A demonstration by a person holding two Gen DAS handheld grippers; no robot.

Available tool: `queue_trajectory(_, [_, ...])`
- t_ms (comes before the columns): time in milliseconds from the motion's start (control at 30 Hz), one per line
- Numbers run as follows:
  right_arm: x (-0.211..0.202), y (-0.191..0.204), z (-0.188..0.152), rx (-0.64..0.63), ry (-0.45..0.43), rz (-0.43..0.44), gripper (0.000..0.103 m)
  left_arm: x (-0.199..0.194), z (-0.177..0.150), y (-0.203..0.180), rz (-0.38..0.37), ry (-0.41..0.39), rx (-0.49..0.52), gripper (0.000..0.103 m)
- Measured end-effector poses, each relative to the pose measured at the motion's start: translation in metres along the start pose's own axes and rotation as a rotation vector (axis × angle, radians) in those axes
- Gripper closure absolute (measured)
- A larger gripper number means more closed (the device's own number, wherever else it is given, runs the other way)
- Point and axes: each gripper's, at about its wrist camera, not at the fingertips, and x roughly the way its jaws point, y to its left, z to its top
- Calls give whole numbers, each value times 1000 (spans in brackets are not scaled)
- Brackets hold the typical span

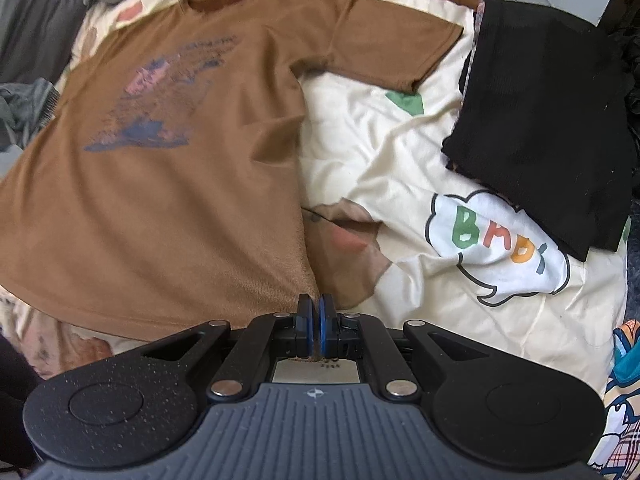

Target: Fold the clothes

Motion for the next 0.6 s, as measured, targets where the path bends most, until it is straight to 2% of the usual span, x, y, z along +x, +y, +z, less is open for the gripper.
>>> queue_trajectory(133, [-18, -1, 3, 51, -20, 51, 102, -3, 7, 1, 6, -7, 16, 99])
queue_trajectory(300, [-29, 1, 2, 41, -20, 75, 102, 2, 8, 8, 19, 14, 32, 99])
queue_trajectory(600, [22, -5, -32, 118, 121, 128, 102, 23, -6, 24, 75, 97, 40, 99])
